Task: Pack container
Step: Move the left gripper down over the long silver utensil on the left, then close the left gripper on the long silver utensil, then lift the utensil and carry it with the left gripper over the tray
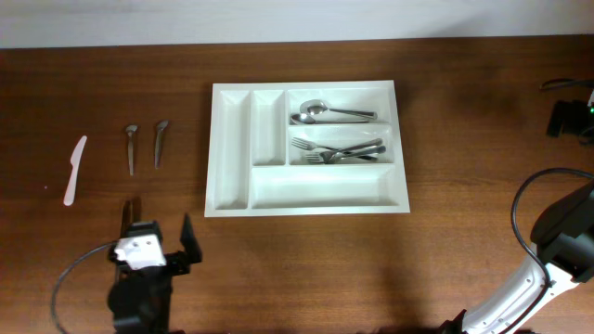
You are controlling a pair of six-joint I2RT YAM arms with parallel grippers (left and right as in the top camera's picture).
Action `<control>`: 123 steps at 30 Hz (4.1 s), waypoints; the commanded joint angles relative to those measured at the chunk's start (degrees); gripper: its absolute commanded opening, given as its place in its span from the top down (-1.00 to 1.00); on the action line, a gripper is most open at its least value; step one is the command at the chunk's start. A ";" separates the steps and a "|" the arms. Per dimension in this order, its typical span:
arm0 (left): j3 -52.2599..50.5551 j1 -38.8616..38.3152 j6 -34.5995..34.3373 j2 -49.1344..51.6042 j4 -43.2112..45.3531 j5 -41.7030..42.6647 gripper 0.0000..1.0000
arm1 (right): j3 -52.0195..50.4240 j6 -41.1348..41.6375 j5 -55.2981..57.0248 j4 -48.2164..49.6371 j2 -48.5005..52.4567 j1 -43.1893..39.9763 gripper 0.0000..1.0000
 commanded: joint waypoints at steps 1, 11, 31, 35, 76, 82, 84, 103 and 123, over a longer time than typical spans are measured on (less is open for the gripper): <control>10.64 4.96 4.83 8.68 -6.49 0.07 -0.98 | -0.13 -0.35 -0.57 0.17 -0.98 0.20 -0.97; 50.62 17.40 20.24 52.24 -33.40 10.56 -0.98 | -0.13 -0.35 -0.57 0.17 -0.98 0.20 -0.97; 59.17 17.44 22.71 88.37 -42.82 -5.68 -0.98 | -0.13 -0.35 -0.57 0.17 -0.98 0.20 -0.97; 59.17 17.46 23.67 90.05 -40.61 -6.54 -0.98 | -0.13 -0.35 -0.59 0.17 -0.98 0.20 -0.98; 56.57 17.51 25.29 102.82 -36.72 -3.65 -0.98 | -0.13 -0.35 -0.59 0.17 -0.98 0.20 -0.98; 56.57 17.84 25.27 103.03 -37.44 -3.65 -0.98 | -0.13 -0.35 -0.57 0.17 -0.98 0.20 -0.97; 56.46 18.16 25.27 103.03 -37.44 -3.67 -1.00 | -0.13 -0.35 -0.57 0.17 -0.98 0.20 -0.97; 54.99 20.13 25.27 103.03 -35.63 -3.56 0.96 | -0.13 -0.35 -0.57 0.17 -0.98 0.20 -0.97; 87.25 2.84 29.07 103.03 -46.69 3.28 0.96 | -0.13 -0.35 -0.57 0.17 -0.98 0.20 -0.97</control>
